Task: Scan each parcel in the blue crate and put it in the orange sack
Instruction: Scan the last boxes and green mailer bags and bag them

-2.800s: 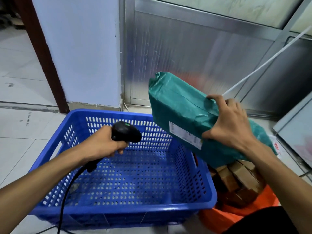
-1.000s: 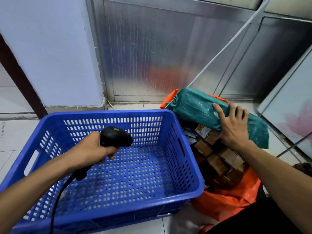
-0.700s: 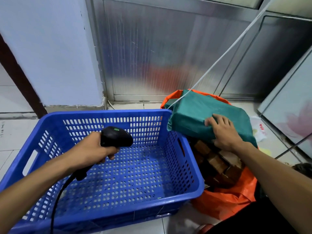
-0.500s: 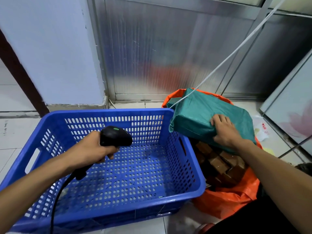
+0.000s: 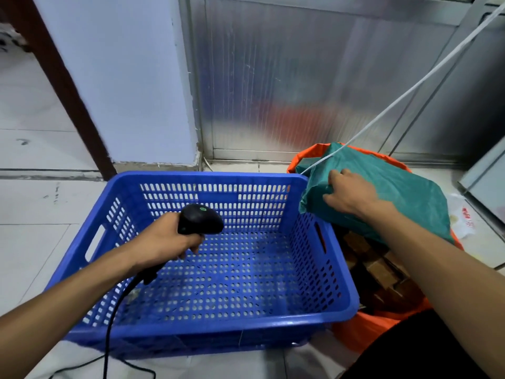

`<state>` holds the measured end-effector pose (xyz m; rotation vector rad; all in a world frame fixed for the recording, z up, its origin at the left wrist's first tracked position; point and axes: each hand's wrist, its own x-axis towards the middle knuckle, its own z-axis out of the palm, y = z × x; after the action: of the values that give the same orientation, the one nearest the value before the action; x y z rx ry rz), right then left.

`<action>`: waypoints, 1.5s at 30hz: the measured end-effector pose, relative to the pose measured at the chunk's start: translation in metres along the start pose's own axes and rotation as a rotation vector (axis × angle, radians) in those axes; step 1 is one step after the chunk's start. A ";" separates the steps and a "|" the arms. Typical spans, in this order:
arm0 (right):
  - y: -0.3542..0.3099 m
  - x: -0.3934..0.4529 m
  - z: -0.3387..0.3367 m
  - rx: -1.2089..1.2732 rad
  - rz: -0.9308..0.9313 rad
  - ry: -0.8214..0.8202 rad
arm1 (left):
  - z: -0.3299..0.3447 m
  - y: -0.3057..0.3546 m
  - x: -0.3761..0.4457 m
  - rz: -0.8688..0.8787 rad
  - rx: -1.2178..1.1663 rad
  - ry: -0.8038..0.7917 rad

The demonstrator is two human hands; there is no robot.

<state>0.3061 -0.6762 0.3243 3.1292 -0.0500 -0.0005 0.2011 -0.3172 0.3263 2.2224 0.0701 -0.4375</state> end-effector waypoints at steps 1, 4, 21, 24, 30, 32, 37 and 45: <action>-0.009 0.001 0.000 0.007 -0.026 0.012 | -0.002 -0.001 -0.001 -0.010 -0.008 0.012; -0.031 0.002 0.001 0.037 -0.124 0.045 | -0.006 -0.003 -0.003 -0.036 -0.029 0.070; -0.133 -0.064 0.027 -0.016 -0.767 -0.419 | -0.022 0.001 -0.019 -0.155 -0.215 0.213; -0.134 -0.081 0.027 0.014 -0.793 -0.421 | -0.020 0.001 -0.028 -0.145 -0.226 0.191; -0.102 -0.125 0.033 0.035 -0.798 -0.420 | -0.009 0.012 -0.044 -0.132 -0.295 0.225; -0.087 -0.141 0.038 0.035 -0.785 -0.428 | -0.002 0.016 -0.049 -0.138 -0.357 0.247; -0.072 -0.173 0.040 0.025 -0.753 -0.492 | 0.014 0.015 -0.064 -0.156 -0.418 0.307; -0.081 -0.180 0.016 -0.042 -0.732 -0.460 | 0.010 0.020 -0.094 -0.073 -0.467 0.354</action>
<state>0.1286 -0.5893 0.3077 2.8286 1.0502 -0.6982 0.1138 -0.3282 0.3669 1.8136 0.4015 -0.0490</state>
